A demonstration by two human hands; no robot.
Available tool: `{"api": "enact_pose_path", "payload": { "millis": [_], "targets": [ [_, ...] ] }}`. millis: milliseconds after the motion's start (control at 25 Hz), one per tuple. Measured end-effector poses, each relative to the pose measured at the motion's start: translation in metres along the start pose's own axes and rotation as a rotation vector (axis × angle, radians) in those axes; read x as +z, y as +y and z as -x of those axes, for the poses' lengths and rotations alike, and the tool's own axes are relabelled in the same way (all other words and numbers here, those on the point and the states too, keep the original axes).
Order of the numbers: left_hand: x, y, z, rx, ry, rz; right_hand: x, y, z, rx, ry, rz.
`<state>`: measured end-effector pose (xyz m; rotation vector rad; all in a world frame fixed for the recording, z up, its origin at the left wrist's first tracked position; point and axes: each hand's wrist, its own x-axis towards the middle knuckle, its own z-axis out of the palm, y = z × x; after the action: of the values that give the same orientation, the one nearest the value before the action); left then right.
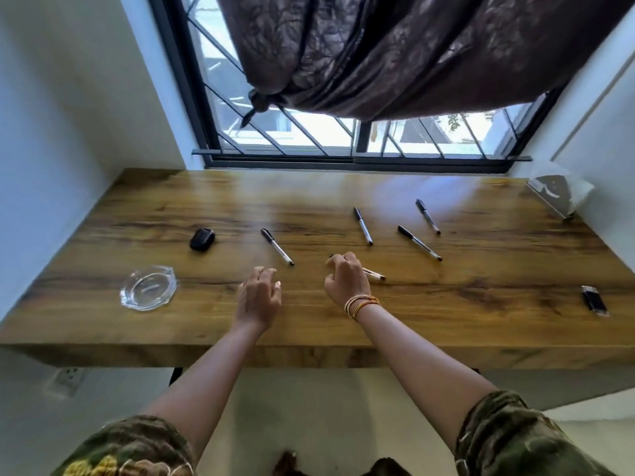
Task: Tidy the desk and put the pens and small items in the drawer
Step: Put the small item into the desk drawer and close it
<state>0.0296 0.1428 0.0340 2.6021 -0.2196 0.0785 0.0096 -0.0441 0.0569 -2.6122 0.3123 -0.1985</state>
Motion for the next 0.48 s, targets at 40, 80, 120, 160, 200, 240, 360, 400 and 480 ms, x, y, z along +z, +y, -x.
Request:
{"api": "enact_pose_path", "payload": {
  "millis": [40,80,120,160,200,240,360,400,480],
  "targets": [
    [-0.007,-0.012,-0.002,-0.018,0.009,-0.007,0.008,-0.013,-0.001,-0.023,-0.011,-0.016],
    [-0.013,-0.023,-0.004,-0.041,0.021,-0.009,0.016,-0.027,-0.002,-0.047,-0.025,-0.037],
    [-0.019,-0.033,-0.006,-0.059,0.041,-0.013,0.024,-0.04,-0.001,-0.071,-0.045,-0.062],
    [-0.024,-0.046,-0.007,-0.072,0.063,-0.023,0.034,-0.054,0.0,-0.102,-0.072,-0.086],
    [-0.029,-0.058,-0.008,-0.087,0.08,-0.031,0.042,-0.067,0.0,-0.138,-0.101,-0.107],
    [-0.033,-0.069,-0.008,-0.109,0.085,-0.026,0.049,-0.079,0.001,-0.175,-0.133,-0.12],
    [-0.042,-0.1,-0.006,-0.145,0.041,-0.008,0.073,-0.111,-0.003,-0.238,-0.219,-0.141],
    [-0.043,-0.108,-0.006,-0.127,0.019,-0.027,0.079,-0.118,-0.005,-0.234,-0.241,-0.136],
    [-0.041,-0.118,-0.004,-0.08,-0.016,-0.075,0.089,-0.123,-0.01,-0.212,-0.264,-0.098]
  ]
}}
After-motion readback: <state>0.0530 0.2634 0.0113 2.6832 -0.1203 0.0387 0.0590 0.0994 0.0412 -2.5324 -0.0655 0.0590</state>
